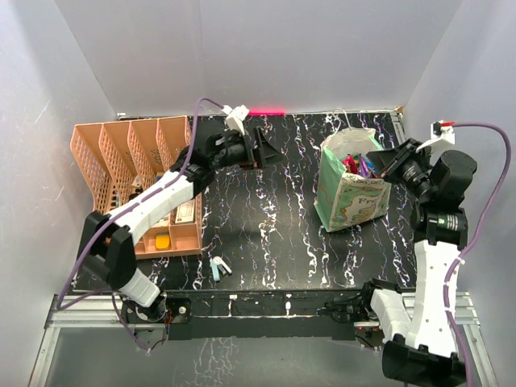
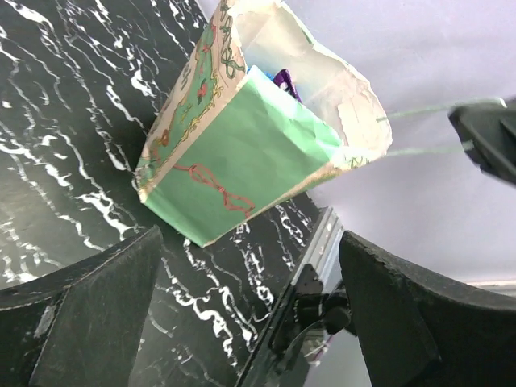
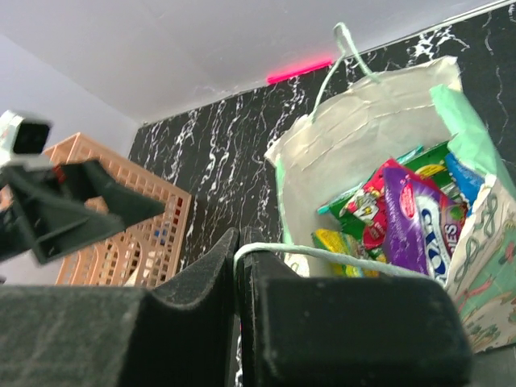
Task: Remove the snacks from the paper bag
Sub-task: Move the paper bag to the center of the board.
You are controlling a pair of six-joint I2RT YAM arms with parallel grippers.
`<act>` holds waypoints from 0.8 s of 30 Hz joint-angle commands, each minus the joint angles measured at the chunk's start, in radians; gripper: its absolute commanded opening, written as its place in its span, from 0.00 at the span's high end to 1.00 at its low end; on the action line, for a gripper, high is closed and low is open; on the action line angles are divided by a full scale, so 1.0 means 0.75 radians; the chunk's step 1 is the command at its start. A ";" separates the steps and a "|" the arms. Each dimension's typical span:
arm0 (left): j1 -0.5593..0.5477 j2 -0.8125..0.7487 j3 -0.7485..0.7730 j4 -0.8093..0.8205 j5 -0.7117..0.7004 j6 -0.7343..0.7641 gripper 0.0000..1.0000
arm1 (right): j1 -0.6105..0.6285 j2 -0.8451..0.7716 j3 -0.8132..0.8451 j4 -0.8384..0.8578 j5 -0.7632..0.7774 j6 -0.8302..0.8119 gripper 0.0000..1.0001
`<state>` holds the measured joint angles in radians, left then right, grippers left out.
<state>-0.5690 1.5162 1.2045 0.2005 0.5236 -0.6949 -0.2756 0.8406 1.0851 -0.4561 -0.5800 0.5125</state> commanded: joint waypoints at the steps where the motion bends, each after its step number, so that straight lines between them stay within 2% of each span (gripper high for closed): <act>1: -0.067 0.168 0.183 0.066 0.042 -0.175 0.12 | 0.085 -0.132 0.005 -0.036 0.064 -0.082 0.93; 4: -0.126 0.257 0.292 0.021 -0.001 -0.167 0.14 | 0.160 -0.215 0.030 -0.223 0.192 -0.190 0.92; 8: -0.168 0.293 0.305 0.129 -0.089 -0.215 0.16 | 0.238 -0.337 0.058 -0.362 0.424 -0.270 0.92; 15: -0.198 0.360 0.353 0.207 -0.227 -0.234 0.19 | 0.290 -0.469 0.043 -0.435 0.515 -0.287 0.92; 24: -0.259 0.657 0.744 0.094 -0.264 -0.155 0.18 | 0.354 -0.551 0.125 -0.507 0.693 -0.305 0.92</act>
<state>-0.7311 1.9465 1.6432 0.2913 0.3550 -0.8478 -0.0254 0.4725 1.1038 -0.8921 -0.1261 0.2962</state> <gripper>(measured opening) 0.814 0.078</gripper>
